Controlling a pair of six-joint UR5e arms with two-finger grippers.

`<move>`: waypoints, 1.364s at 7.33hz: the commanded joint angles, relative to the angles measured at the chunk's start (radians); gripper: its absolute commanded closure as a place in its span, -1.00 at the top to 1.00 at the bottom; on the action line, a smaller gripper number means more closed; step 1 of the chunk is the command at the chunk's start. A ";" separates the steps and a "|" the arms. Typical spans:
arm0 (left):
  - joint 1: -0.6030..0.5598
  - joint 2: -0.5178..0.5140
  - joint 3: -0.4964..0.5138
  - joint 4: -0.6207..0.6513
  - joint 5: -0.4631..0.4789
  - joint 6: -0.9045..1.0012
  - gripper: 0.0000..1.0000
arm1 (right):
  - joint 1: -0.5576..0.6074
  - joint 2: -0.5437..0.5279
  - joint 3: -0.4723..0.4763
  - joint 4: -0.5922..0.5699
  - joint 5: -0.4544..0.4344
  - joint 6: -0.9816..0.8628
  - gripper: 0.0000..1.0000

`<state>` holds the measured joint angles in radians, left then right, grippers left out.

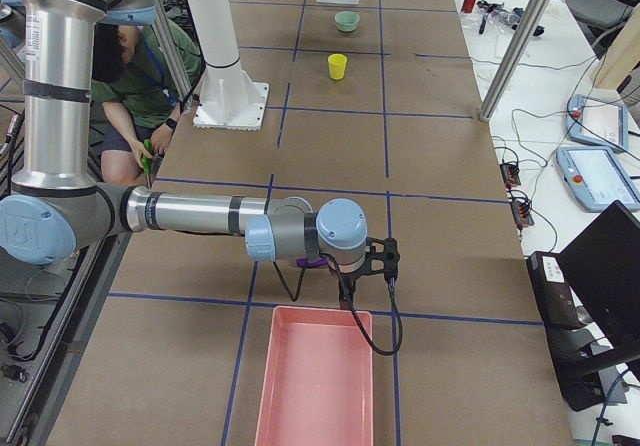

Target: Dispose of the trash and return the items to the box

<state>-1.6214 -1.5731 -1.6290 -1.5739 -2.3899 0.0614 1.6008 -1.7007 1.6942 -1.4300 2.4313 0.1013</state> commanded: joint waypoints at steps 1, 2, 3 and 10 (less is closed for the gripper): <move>0.000 0.001 -0.041 -0.002 0.000 0.000 1.00 | 0.011 -0.005 0.004 0.005 -0.003 -0.002 1.00; 0.000 -0.007 -0.116 -0.002 0.000 -0.003 1.00 | 0.013 -0.001 0.004 0.005 -0.002 0.000 1.00; 0.005 -0.010 -0.197 -0.003 0.000 -0.087 1.00 | 0.013 0.003 0.008 0.005 0.003 0.000 1.00; 0.505 -0.027 -0.552 -0.240 0.112 -0.940 1.00 | 0.011 0.022 0.033 0.005 0.000 0.000 1.00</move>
<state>-1.2608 -1.5999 -2.1556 -1.7086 -2.3618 -0.6567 1.6122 -1.6909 1.7121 -1.4269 2.4348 0.1019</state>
